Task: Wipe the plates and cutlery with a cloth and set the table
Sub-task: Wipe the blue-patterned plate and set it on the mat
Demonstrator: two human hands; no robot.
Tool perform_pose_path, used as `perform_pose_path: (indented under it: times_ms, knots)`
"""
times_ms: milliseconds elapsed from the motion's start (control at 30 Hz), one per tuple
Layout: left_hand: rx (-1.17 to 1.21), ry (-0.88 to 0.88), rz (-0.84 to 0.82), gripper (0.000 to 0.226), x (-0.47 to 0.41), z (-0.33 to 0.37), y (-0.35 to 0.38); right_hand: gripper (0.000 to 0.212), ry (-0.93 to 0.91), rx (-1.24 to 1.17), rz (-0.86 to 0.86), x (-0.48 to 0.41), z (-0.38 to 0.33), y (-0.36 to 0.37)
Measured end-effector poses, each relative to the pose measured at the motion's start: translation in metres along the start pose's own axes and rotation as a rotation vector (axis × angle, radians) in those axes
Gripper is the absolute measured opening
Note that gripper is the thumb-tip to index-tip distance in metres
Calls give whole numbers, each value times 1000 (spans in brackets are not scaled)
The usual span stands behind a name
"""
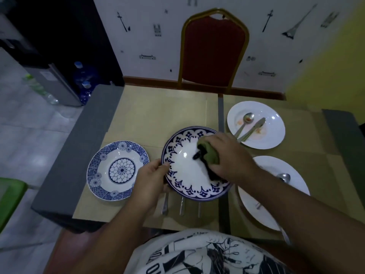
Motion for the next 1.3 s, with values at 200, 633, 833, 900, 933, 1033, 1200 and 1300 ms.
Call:
perform_pose_path:
  times_ms: [200, 633, 833, 900, 933, 1033, 1200, 1300]
  knots:
    - [-4, -29, 4, 21, -9, -2, 2, 69, -23, 35, -139, 36, -4, 27]
    - [-24, 4, 37, 21, -12, -15, -3, 69, 74, -18, -97, -16, 14, 36]
    - [9, -1, 54, 22, -31, -13, -14, 61, 200, -103, -285, 18, -1, 70]
    - [84, -56, 58, 22, -38, -16, -20, 61, 147, -196, -298, 11, -18, 76]
    - [118, -84, 60, 22, -41, -16, -24, 61, 124, -236, -283, 4, -25, 76]
    - [153, -90, 47, 23, -57, -7, -39, 61, 109, -323, -220, -22, -45, 71]
    - [72, -41, 68, 23, -102, 15, -72, 63, 149, -344, -120, -78, -58, 68]
    - [62, -36, 139, 22, -136, 25, -98, 65, 205, -346, -70, -115, -63, 68]
Point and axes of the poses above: each hand's wrist, its own x-axis away from the middle knuckle, its own y-axis out of the palm, z = x × y, the point moved 7 cm from there along -x, towards the middle knuckle, and after that the axes turned 11 degrees about y, right-handed, at the moved point
